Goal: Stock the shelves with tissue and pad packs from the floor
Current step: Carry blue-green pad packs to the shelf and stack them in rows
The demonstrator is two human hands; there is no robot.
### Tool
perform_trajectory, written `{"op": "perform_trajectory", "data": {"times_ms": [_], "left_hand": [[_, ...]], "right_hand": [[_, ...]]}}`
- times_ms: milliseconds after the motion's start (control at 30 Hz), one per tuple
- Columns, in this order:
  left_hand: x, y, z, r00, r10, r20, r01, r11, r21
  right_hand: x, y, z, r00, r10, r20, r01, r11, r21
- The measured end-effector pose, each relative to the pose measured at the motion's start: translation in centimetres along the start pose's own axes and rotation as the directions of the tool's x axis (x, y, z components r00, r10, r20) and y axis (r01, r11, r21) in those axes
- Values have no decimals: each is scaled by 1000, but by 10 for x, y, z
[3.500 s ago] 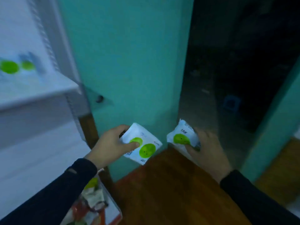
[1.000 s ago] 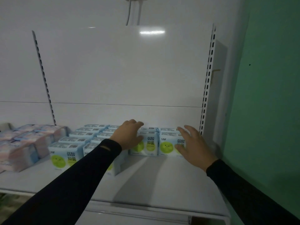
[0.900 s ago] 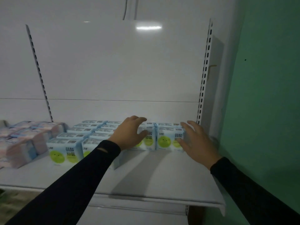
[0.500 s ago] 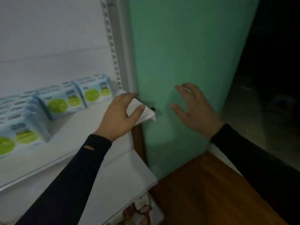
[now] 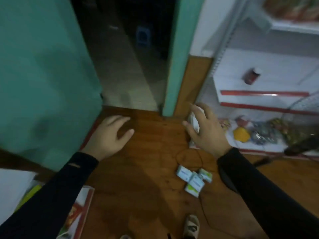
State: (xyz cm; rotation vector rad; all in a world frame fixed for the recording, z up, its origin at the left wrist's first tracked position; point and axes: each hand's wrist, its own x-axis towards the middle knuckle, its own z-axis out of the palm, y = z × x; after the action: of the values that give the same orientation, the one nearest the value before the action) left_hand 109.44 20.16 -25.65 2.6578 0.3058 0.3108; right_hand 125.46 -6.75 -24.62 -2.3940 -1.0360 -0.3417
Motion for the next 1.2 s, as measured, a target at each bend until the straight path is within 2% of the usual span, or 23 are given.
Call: {"op": "perform_trajectory", "data": {"times_ms": [133, 333, 533, 633, 767, 900, 1000, 1100, 1200], "left_hand": [[44, 61, 100, 979, 94, 182, -99, 995, 14], [92, 136, 263, 930, 162, 331, -196, 978, 70], [108, 152, 388, 878, 200, 435, -257, 963, 77], [107, 131, 453, 852, 235, 467, -297, 953, 62], [108, 70, 581, 780, 297, 551, -390, 919, 56], [97, 0, 729, 632, 373, 679, -519, 855, 13], [87, -43, 830, 551, 382, 742, -579, 816, 9], [75, -69, 908, 536, 310, 785, -583, 809, 79], [60, -84, 956, 569, 206, 796, -574, 793, 205]], "right_hand": [[-65, 104, -6, 981, 184, 62, -182, 983, -24], [-152, 247, 22, 902, 366, 230, -363, 930, -58], [-212, 323, 90, 834, 424, 353, -430, 901, -66], [-235, 348, 149, 799, 462, 385, -475, 877, -68], [-288, 391, 261, 726, 510, 461, -519, 847, -120], [-348, 446, 394, 669, 559, 490, -552, 815, -176], [-391, 485, 494, 637, 579, 509, -545, 805, -234], [-428, 513, 574, 602, 566, 563, -515, 814, -269], [-449, 529, 615, 602, 574, 555, -504, 812, -293]]}}
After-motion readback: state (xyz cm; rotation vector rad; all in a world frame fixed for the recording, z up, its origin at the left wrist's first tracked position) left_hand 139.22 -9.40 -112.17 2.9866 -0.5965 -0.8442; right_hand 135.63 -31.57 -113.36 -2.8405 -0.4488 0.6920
